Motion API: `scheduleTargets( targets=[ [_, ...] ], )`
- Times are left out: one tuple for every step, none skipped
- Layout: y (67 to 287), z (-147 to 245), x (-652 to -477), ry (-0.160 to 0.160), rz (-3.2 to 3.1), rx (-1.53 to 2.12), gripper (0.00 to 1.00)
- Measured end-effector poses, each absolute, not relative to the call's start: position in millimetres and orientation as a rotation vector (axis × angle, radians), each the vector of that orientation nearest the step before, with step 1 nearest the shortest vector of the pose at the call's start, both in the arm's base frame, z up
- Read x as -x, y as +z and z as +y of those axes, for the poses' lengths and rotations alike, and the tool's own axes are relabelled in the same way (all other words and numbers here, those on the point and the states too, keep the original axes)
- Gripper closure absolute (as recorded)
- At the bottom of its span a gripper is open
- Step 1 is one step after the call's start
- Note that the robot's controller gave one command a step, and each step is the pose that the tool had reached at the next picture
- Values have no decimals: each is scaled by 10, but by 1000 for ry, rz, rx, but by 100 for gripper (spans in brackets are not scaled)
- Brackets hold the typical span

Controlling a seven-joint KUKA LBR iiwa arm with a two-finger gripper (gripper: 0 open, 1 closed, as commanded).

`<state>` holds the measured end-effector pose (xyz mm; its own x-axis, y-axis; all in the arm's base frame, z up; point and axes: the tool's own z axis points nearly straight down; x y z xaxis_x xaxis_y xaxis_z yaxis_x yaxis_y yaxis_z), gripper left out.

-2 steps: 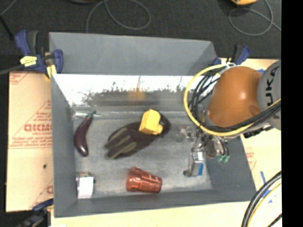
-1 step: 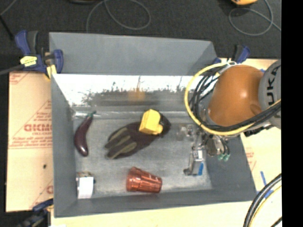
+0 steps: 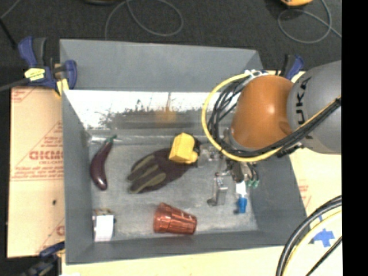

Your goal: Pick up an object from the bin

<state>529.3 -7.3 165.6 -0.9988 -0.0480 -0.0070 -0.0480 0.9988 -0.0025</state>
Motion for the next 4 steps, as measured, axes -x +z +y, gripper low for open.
scheduleTargets(
  targets=[
    [1078,102,-5207,-1,3125,221,0],
    [1146,325,-5142,-2,3142,232,0],
    [1491,585,-5342,-2,3116,257,0],
    [1487,886,-5866,-2,3121,360,0]
  ],
)
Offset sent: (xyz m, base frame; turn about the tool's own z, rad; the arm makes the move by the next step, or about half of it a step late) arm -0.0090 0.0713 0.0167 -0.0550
